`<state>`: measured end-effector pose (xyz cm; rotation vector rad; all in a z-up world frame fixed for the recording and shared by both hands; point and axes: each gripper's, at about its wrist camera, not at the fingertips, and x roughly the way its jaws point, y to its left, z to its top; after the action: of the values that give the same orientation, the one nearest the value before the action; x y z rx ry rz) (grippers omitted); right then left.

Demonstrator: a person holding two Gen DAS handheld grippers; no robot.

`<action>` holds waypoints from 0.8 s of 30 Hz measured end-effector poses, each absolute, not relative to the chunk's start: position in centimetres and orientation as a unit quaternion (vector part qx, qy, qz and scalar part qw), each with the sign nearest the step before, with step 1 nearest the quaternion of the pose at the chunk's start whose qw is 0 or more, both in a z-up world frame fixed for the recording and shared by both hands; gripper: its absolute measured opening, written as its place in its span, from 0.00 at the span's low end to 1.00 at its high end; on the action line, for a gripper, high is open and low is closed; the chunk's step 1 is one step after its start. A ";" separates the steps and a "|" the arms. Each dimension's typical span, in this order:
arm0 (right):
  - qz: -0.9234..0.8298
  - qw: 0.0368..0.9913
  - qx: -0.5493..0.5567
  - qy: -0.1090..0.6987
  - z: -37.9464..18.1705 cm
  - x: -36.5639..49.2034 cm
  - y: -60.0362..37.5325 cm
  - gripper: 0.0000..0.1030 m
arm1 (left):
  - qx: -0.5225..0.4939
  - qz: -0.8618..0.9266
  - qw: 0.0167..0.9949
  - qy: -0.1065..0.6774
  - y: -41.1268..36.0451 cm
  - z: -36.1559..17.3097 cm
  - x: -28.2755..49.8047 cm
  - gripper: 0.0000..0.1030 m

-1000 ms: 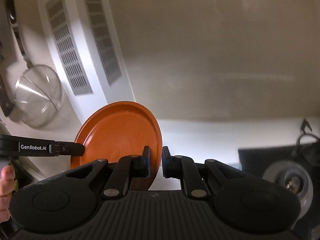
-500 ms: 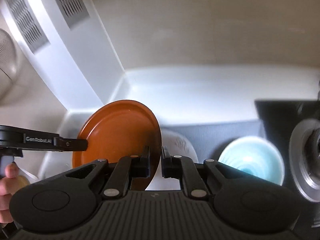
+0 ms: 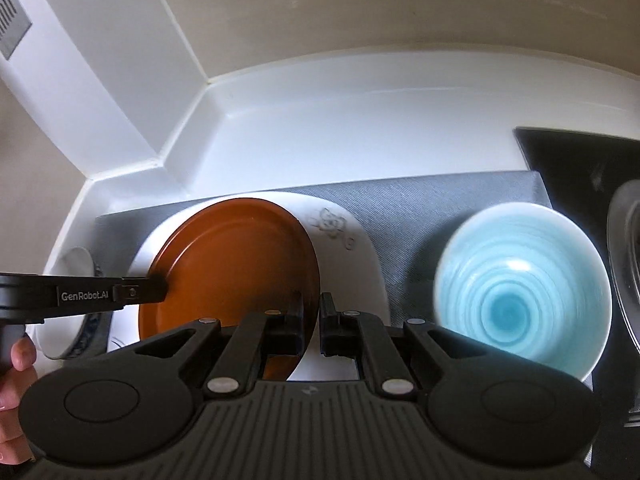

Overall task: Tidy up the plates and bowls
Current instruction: 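Lower the orange plate onto the white plates and open the left tool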

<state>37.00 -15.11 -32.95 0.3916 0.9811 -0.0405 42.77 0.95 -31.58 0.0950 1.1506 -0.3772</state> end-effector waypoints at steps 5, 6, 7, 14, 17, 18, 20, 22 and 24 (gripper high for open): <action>-0.026 0.863 0.186 0.470 -33.2 35.6 -16.0 0.07 | 0.058 -0.187 0.823 0.532 0.1 -32.1 42.4 0.09; -0.026 0.863 0.187 0.469 -33.3 35.6 -16.2 0.07 | 0.061 -0.185 0.823 0.534 -0.1 -32.1 42.3 0.09; -0.028 0.863 0.190 0.467 -33.3 35.5 -16.3 0.08 | 0.058 -0.181 0.820 0.539 -0.1 -32.1 42.4 0.09; -0.034 0.871 0.200 0.448 -32.3 33.9 -16.5 0.12 | 0.023 -0.175 0.823 0.540 1.6 -31.3 41.7 0.15; -0.039 0.871 0.199 0.447 -32.6 33.8 -16.6 0.12 | 0.012 -0.180 0.816 0.550 1.8 -32.1 41.8 0.14; -0.037 0.870 0.199 0.450 -32.9 33.8 -16.5 0.12 | 0.009 -0.183 0.816 0.548 1.8 -32.3 41.7 0.14; -0.032 0.871 0.186 0.453 -33.4 33.8 -16.2 0.11 | 0.017 -0.184 0.819 0.543 1.4 -32.5 41.5 0.13; -0.030 0.877 0.169 0.448 -33.4 33.6 -15.7 0.11 | 0.029 -0.182 0.823 0.537 1.0 -32.6 41.2 0.13; -0.030 0.877 0.166 0.450 -33.3 33.5 -15.6 0.11 | 0.030 -0.182 0.821 0.540 1.0 -32.5 41.0 0.13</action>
<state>33.45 -15.61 -33.29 0.3455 0.9397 -0.0628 40.99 1.05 -32.52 0.0628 1.1504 -0.3881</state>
